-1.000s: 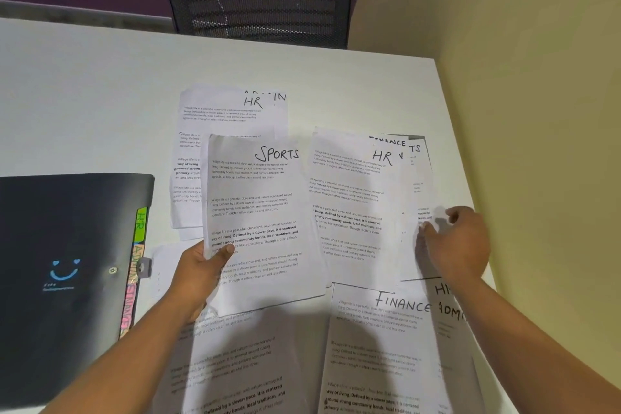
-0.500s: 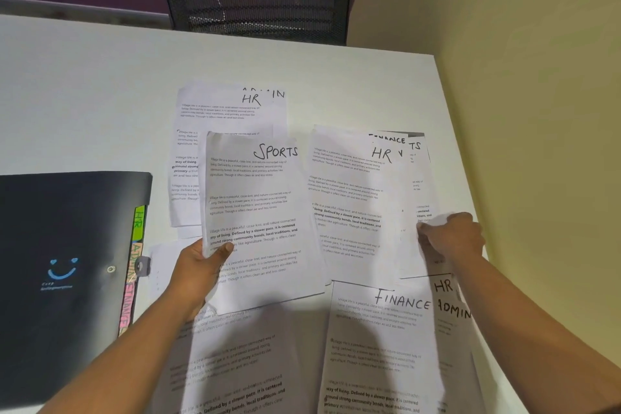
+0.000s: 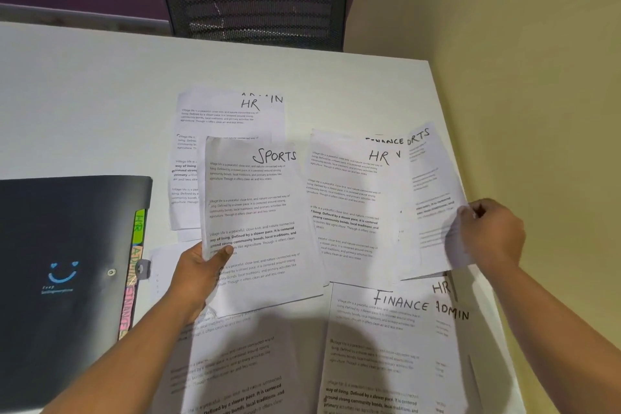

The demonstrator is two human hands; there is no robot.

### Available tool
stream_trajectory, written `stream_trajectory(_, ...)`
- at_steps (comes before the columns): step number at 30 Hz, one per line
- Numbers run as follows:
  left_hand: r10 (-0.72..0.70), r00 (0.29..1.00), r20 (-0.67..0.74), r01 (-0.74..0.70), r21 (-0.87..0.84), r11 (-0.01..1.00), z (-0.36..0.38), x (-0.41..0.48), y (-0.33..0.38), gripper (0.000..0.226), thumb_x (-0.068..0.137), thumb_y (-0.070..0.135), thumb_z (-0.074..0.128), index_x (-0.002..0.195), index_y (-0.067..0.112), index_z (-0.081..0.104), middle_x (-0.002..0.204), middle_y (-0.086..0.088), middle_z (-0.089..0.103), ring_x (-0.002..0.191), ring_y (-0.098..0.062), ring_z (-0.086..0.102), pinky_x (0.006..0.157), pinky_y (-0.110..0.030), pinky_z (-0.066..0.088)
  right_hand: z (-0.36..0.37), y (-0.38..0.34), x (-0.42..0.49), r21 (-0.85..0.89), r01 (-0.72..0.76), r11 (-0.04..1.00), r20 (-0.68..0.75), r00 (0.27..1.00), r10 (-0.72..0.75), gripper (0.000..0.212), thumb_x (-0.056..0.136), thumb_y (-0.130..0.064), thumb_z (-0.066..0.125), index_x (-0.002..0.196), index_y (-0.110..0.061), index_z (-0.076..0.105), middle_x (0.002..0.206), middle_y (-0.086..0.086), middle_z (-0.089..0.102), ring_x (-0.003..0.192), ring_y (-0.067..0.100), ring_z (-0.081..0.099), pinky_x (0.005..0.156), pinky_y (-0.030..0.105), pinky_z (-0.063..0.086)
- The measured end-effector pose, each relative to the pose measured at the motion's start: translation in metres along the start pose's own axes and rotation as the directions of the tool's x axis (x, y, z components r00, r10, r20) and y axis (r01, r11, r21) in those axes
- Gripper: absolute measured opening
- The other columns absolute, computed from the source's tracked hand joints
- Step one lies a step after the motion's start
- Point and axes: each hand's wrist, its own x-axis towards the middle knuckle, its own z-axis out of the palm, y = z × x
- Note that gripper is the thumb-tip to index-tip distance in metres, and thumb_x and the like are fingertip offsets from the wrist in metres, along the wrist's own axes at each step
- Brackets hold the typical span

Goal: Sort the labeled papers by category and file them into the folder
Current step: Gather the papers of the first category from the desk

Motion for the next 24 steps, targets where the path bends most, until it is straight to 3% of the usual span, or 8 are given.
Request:
stream_trajectory(3,-0.022,1.0,-0.003,0.022,-0.003,1.0,-0.001,0.001,0.002,0.013,0.093,0.013,0.066,0.104,0.018,0.069,0.102,-0.008,0.076,0.096,-0.031,0.072,0.091,-0.045,0.055,-0.031,0.0,0.006,0.031,0.099,0.995,-0.151,0.984,-0.093,0.019,0.093,-0.021,0.059,0.097,-0.008,0.073,0.084,0.02,0.073,0.079,0.04,0.066,0.07,0.037,0.049)
stream_trajectory(6,-0.046,0.999,0.003,0.046,-0.052,0.998,0.002,-0.004,0.006,0.013,0.094,0.007,0.063,0.105,0.012,0.068,0.097,-0.011,0.075,0.082,-0.027,0.073,0.072,-0.037,0.06,-0.067,0.004,0.007,0.228,0.2,0.953,-0.269,0.954,-0.136,0.022,0.092,-0.023,0.059,0.103,-0.007,0.071,0.093,0.019,0.073,0.084,0.035,0.067,0.078,0.038,0.051)
stream_trajectory(11,0.0,1.0,0.016,0.002,-0.09,0.996,0.005,-0.03,0.009,0.026,0.096,0.004,0.059,0.121,0.009,0.064,0.109,-0.011,0.074,0.099,-0.032,0.07,0.089,-0.045,0.055,-0.113,0.006,-0.014,0.554,0.184,0.812,-0.3,0.954,-0.011,0.016,0.093,-0.043,0.057,0.097,-0.032,0.069,0.1,0.004,0.074,0.091,0.028,0.07,0.08,0.049,0.058)
stream_trajectory(13,0.013,1.0,0.019,-0.011,-0.09,0.996,0.006,-0.043,0.008,0.027,0.095,0.004,0.06,0.121,0.01,0.065,0.11,-0.011,0.074,0.1,-0.031,0.071,0.088,-0.046,0.056,-0.118,-0.004,-0.043,0.663,0.128,0.738,-0.201,0.98,0.01,0.014,0.092,-0.038,0.06,0.096,-0.028,0.07,0.079,-0.011,0.072,0.068,0.017,0.067,0.059,0.033,0.057)
stream_trajectory(15,0.026,0.999,0.022,-0.024,-0.075,0.997,0.006,-0.056,0.008,0.026,0.095,0.006,0.062,0.12,0.013,0.066,0.11,-0.009,0.075,0.099,-0.029,0.072,0.081,-0.042,0.059,-0.108,-0.01,-0.069,0.74,0.031,0.672,-0.072,0.997,0.033,0.017,0.095,-0.026,0.063,0.1,-0.011,0.069,0.055,-0.014,0.065,0.038,0.006,0.05,0.035,0.018,0.038)
stream_trajectory(16,0.029,0.999,0.021,-0.028,-0.075,0.997,0.006,-0.063,0.008,0.025,0.095,0.007,0.062,0.119,0.014,0.066,0.11,-0.008,0.075,0.098,-0.028,0.073,0.078,-0.04,0.059,-0.101,-0.01,-0.082,0.771,-0.035,0.636,0.014,0.999,0.038,0.016,0.096,-0.02,0.063,0.1,-0.005,0.067,0.05,-0.012,0.063,0.032,0.006,0.044,0.033,0.015,0.032)
stream_trajectory(21,0.009,0.996,0.089,0.003,-0.137,0.991,0.011,-0.097,0.008,0.027,0.095,0.01,0.062,0.121,0.015,0.066,0.113,-0.01,0.074,0.103,-0.032,0.071,0.089,-0.05,0.056,-0.061,-0.017,-0.147,0.759,-0.4,0.513,0.468,0.884,-0.005,0.015,0.095,-0.015,0.064,0.082,-0.009,0.069,0.08,0.014,0.074,0.062,0.022,0.065,0.058,0.03,0.052)
stream_trajectory(24,0.013,0.983,0.186,0.026,-0.203,0.979,0.014,-0.115,0.007,0.031,0.094,0.012,0.064,0.125,0.012,0.064,0.12,-0.017,0.071,0.109,-0.039,0.068,0.096,-0.06,0.05,-0.04,-0.025,-0.176,0.725,-0.431,0.537,0.534,0.844,-0.043,0.012,0.094,-0.013,0.065,0.089,-0.003,0.07,0.087,0.02,0.077,0.072,0.029,0.071,0.07,0.037,0.056)
